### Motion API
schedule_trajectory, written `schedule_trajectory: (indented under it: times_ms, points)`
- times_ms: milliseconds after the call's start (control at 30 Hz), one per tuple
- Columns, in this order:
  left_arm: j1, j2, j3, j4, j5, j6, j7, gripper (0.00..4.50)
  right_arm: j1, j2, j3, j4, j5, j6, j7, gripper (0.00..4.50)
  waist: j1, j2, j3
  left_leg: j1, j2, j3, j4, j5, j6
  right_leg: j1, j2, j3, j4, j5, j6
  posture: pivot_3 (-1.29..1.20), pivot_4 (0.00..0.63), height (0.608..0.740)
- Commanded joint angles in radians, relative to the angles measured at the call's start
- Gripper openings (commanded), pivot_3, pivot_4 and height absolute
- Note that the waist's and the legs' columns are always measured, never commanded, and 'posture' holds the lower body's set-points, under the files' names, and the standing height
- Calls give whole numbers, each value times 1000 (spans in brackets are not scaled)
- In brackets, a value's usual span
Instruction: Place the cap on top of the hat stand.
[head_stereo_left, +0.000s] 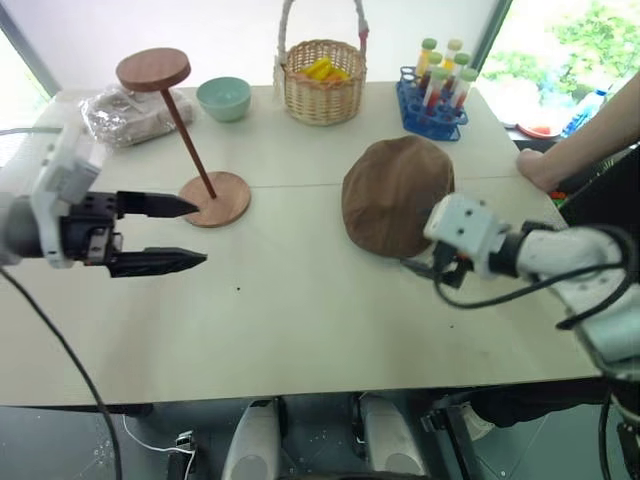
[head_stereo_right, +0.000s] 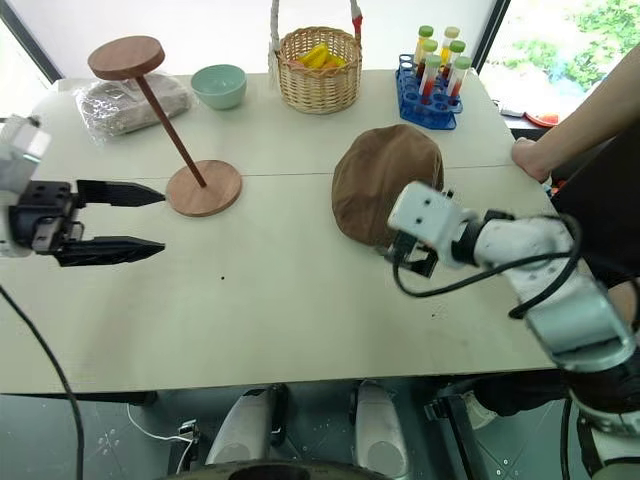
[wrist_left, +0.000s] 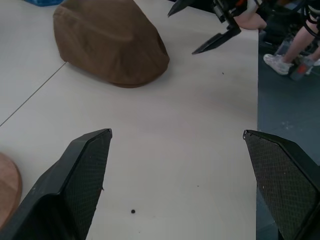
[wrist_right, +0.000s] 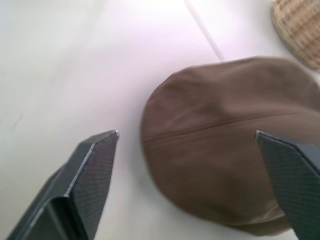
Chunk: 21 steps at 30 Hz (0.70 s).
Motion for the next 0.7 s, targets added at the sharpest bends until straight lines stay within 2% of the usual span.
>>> schedule_trajectory:
  times_ms: [33, 167, 300, 700]
  points:
    - [-84, -27, -68, 34, 34, -31, -12, 4403, 25, 29, 78, -48, -93, -3, -86, 4472, -1, 0, 0, 0, 0, 0, 1, 0, 0, 1, 0, 0, 0, 0, 0, 0, 150, 740]
    - [-154, -56, -119, 58, 53, -30, -24, 4403, 44, 53, 185, 16, -222, -65, -159, 4472, -2, 0, 0, 0, 0, -1, 2, 0, 0, 1, 0, 0, 1, 0, 0, 0, 150, 740]
    - [-191, -68, -142, 68, 65, -28, -34, 4403, 26, 102, 286, 172, -386, -173, -253, 4472, -3, -1, 0, 0, 0, -1, 2, 0, 0, 1, 1, 0, 2, 0, 0, 0, 150, 740]
    - [-213, -67, -123, 72, 79, -24, -29, 4403, -45, 267, 327, 565, -581, -387, -382, 4472, -6, -9, -5, 3, 0, -3, 6, 0, 0, 5, 1, 0, 5, 0, 0, 0, 150, 740]
